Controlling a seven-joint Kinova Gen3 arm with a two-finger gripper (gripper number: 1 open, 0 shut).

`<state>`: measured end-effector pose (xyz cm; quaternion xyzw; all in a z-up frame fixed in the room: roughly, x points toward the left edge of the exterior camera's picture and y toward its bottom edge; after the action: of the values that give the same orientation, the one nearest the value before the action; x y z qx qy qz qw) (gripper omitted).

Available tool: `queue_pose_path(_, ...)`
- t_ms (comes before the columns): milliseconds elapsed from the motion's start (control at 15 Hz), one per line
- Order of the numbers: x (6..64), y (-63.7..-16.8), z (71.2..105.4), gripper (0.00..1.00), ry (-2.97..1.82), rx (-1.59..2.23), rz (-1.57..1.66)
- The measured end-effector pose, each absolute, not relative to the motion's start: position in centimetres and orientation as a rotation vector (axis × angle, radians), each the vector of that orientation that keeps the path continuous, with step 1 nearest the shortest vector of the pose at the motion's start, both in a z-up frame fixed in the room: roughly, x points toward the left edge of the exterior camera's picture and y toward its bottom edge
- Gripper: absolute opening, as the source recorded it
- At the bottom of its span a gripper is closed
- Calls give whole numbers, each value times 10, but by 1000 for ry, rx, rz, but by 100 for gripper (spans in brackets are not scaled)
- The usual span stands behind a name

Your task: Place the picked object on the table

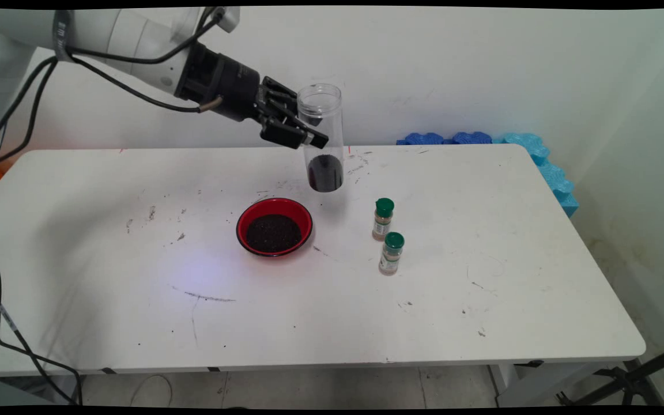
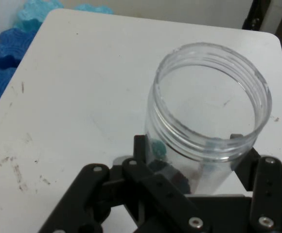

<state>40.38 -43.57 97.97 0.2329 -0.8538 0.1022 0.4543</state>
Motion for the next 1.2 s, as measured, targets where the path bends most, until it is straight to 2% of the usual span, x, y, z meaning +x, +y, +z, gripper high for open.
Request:
queue_pose_path(600, 393, -434, 951, 0, -2087, 624, 258)
queue_pose_path(1200, 381, -425, 893, 0, -2063, 695, 255)
